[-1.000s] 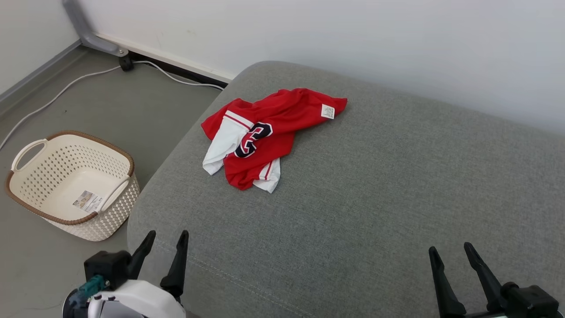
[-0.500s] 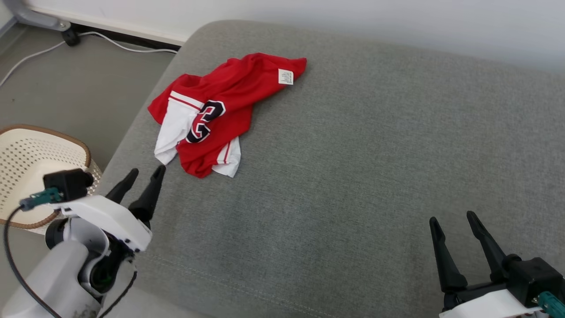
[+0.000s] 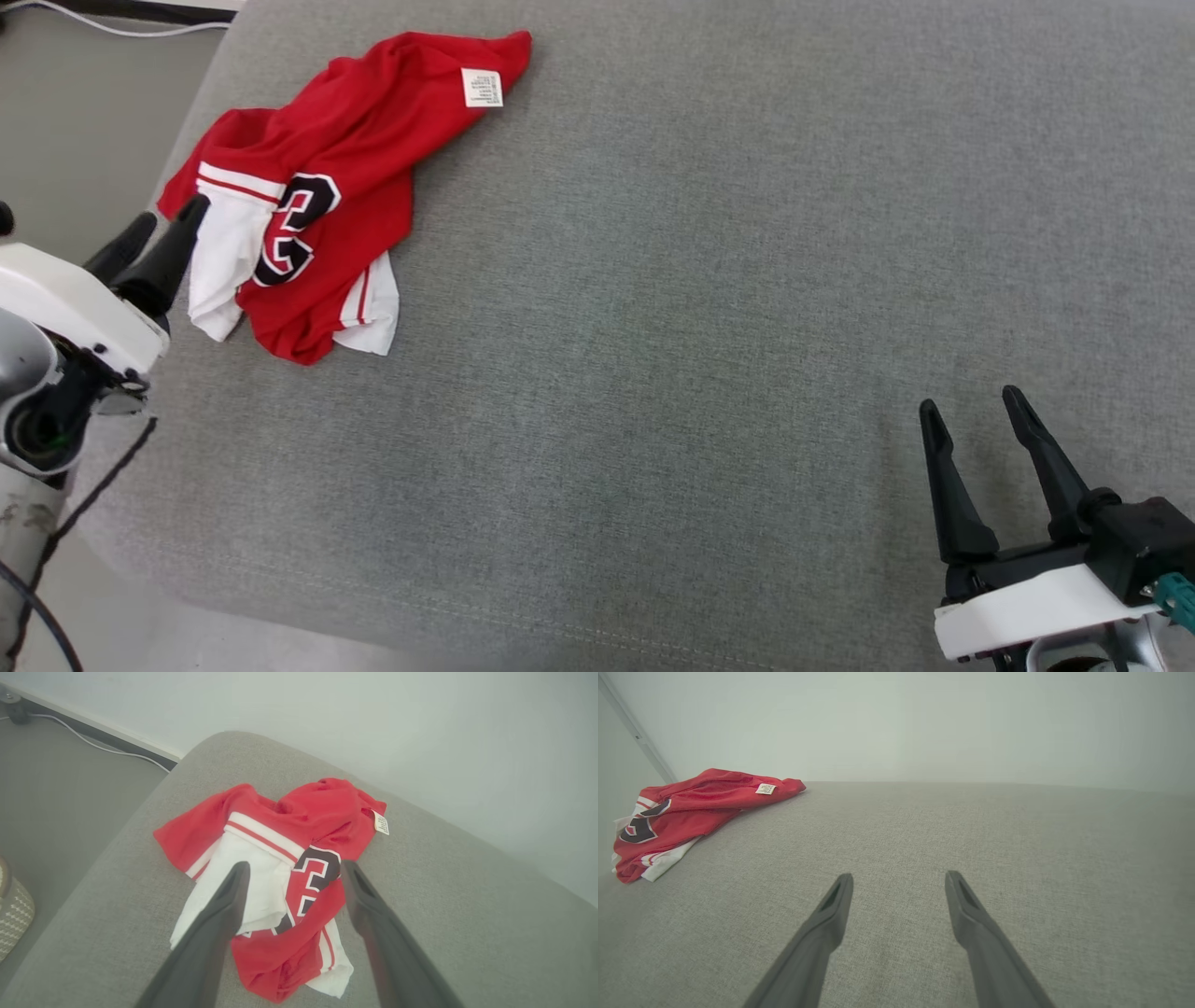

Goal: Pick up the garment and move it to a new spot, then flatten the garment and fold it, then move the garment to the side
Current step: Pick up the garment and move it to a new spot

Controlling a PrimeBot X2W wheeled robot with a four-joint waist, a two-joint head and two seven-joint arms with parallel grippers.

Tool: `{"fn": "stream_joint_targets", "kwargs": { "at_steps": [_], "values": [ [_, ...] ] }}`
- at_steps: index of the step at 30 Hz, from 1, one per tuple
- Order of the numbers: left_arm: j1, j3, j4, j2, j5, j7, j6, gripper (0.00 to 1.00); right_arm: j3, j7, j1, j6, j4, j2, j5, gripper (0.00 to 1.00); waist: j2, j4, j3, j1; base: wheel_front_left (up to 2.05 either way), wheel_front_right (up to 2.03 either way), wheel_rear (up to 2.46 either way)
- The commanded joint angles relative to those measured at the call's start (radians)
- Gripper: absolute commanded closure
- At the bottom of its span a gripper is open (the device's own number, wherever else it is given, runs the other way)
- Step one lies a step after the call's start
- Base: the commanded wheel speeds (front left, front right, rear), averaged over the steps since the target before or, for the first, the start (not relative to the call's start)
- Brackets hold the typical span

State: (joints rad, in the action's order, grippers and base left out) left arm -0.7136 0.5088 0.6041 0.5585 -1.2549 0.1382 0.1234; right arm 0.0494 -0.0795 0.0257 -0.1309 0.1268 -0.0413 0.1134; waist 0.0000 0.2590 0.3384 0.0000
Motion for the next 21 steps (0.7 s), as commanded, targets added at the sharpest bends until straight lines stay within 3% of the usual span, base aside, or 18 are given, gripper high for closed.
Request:
{"fn": "stream_joint_targets", "kwargs": {
  "at_steps": [1, 6, 21],
  "values": [
    [-0.057, -0.043, -0.017, 0.08, -0.021, 0.014, 0.007, 0.0, 0.026, -0.008, -0.028, 0.0, 0.039, -0.009, -0.009, 0.0, 0.0, -0.028, 0.032, 0.0, 0.0, 0.0, 0.0],
    [-0.094, -0.035, -0.012, 0.118, -0.081, 0.056, 0.007, 0.0, 0.022, -0.001, -0.041, 0.0, 0.049, -0.009, -0.019, 0.0, 0.0, -0.05, 0.064, 0.0, 0.0, 0.0, 0.0],
    [-0.109, 0.004, 0.07, 0.137, -0.211, 0.111, 0.007, 0.0, 0.021, 0.025, -0.059, 0.0, 0.089, -0.009, -0.021, 0.0, 0.0, -0.102, 0.115, 0.0, 0.0, 0.0, 0.0]
  ]
}}
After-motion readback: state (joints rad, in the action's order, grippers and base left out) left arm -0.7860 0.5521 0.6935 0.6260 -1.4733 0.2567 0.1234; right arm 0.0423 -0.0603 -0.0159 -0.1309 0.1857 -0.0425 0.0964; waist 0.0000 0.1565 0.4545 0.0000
